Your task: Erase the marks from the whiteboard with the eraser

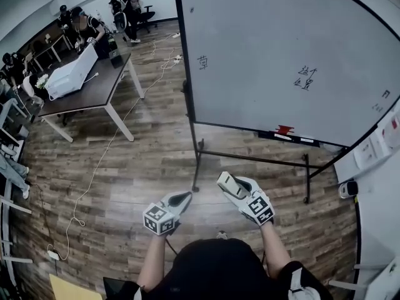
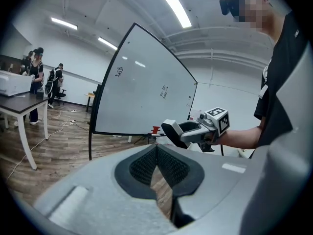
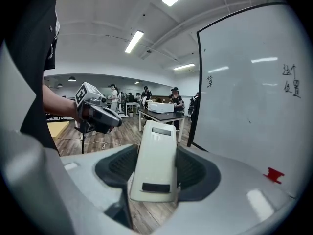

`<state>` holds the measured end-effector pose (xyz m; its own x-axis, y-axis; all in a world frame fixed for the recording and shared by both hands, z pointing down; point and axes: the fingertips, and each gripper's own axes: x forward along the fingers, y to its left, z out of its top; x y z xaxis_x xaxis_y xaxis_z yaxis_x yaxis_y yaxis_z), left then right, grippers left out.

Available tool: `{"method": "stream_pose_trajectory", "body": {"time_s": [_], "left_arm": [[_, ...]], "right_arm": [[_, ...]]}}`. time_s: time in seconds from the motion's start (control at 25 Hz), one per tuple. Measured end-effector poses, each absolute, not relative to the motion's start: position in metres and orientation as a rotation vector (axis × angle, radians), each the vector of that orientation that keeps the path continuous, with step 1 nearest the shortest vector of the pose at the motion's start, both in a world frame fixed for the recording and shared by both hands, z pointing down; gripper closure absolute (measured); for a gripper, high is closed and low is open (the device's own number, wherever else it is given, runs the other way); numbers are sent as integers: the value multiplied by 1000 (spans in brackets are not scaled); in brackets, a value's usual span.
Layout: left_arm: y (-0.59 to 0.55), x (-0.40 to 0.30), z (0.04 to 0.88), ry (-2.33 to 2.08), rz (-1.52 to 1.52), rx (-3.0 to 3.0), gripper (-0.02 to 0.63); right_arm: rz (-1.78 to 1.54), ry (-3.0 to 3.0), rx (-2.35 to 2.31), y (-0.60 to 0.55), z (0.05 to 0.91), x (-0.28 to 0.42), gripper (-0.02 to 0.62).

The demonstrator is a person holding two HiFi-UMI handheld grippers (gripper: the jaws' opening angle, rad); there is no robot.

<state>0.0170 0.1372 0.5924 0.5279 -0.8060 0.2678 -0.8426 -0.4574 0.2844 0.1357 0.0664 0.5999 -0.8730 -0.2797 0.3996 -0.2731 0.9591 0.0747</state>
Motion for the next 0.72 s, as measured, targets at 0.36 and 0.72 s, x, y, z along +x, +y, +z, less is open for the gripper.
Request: {"method": "stream_pose_trajectory", "body": {"time_s": [0.36,0.72], "left_arm": [[108,34,594,-1429,142,2348,595],[90,38,604,-1463,121,2328,595]], "right_arm": [[-40,-2678,355,27,603,156,344],[-55,-2676,407,-4,609,161,344]]}}
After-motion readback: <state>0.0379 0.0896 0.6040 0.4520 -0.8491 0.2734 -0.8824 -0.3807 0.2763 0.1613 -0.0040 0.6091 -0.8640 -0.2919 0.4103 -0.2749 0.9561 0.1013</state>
